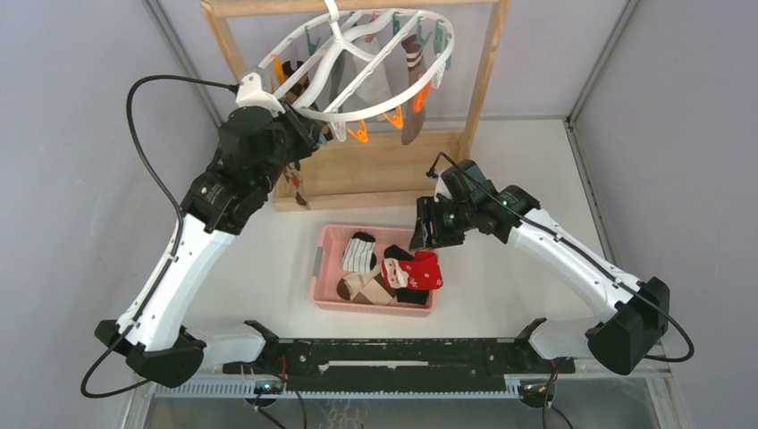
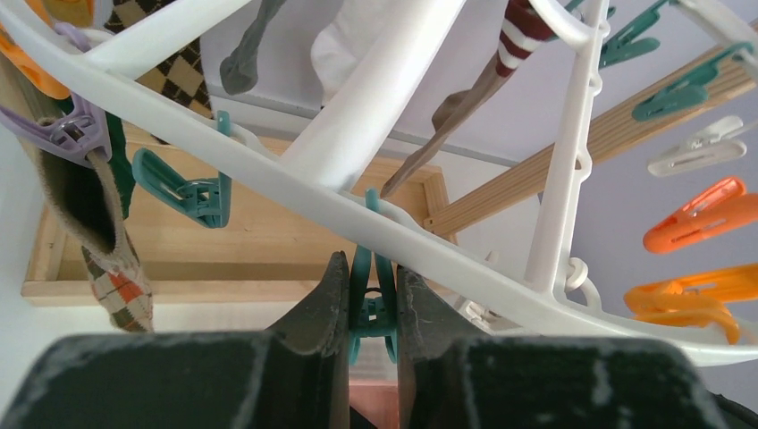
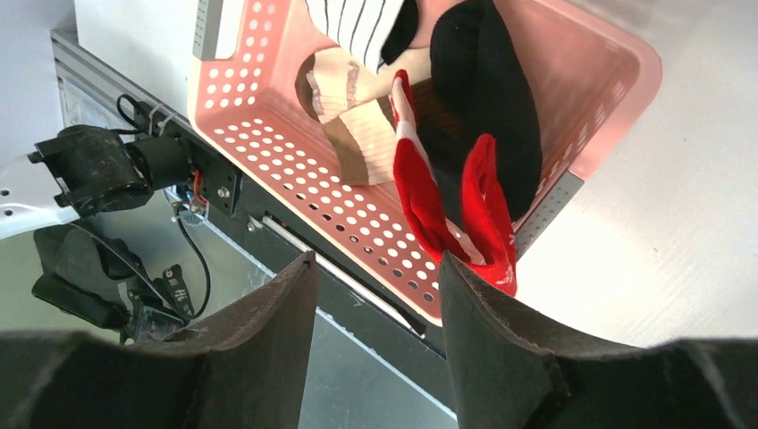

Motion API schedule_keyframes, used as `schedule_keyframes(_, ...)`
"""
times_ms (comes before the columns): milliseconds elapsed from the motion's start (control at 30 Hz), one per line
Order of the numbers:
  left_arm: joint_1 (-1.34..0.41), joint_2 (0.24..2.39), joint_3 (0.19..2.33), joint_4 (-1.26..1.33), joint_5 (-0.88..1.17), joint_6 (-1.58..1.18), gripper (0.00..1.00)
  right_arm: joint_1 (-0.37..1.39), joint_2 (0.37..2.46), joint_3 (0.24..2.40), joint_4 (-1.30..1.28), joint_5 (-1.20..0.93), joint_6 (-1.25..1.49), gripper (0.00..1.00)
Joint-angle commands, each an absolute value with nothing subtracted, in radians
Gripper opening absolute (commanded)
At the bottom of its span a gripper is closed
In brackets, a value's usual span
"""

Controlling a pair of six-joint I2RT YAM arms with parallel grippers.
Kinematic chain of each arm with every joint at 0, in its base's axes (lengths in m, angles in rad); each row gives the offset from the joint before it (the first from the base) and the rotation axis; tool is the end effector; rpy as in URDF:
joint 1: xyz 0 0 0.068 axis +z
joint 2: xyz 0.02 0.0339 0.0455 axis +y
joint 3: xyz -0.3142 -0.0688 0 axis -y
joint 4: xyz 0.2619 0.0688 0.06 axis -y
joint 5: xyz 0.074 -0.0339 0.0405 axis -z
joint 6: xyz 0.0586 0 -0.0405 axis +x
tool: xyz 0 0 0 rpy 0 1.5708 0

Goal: Remove the socks clipped to the hanger
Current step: Place the sock in the bin.

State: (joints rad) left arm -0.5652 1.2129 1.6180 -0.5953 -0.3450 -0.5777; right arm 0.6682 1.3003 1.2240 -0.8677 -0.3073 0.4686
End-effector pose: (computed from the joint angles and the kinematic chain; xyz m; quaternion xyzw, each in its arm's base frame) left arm 0.2250 -0.1192 0.5417 -0.1140 0.7589 -0.2280 0.5992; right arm 0.2072 0.1861 0.3510 -0.1406 0.9307 0.2867 0.1784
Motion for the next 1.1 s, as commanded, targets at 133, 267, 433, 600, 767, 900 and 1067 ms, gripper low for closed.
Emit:
schedule_keyframes(133, -0.590, 1.252, 1.695, -0.619, -0.325, -0.606, 0.10, 0.710, 1.228, 1.269, -0.975, -0.195, 0.422, 0.55)
schedule_keyframes(267, -0.601, 1.278, 1.715, -0.618, -0.320, -0.609, 0.10, 0.737, 1.222, 1.269, -1.022, -0.163, 0.416, 0.49)
schedule_keyframes(433, -0.614, 1.311, 1.751, -0.616, -0.312, -0.611, 0.11, 0.776, 1.259, 1.269, -1.038, -0.154, 0.406, 0.42)
schedule_keyframes(600, -0.624, 1.335, 1.788, -0.623, -0.302, -0.608, 0.28, 0.799, 1.333, 1.269, -1.016, -0.172, 0.387, 0.39)
schedule_keyframes(767, -0.632, 1.347, 1.813, -0.639, -0.297, -0.602, 0.35, 0.813, 1.411, 1.269, -0.972, -0.197, 0.369, 0.38)
schedule_keyframes(900, -0.632, 1.347, 1.818, -0.639, -0.287, -0.603, 0.37, 0.830, 1.479, 1.269, -0.934, -0.215, 0.350, 0.38)
schedule_keyframes(1067, -0.634, 1.350, 1.834, -0.646, -0.267, -0.603, 0.42, 0.848, 1.546, 1.293, -0.898, -0.215, 0.330, 0.38)
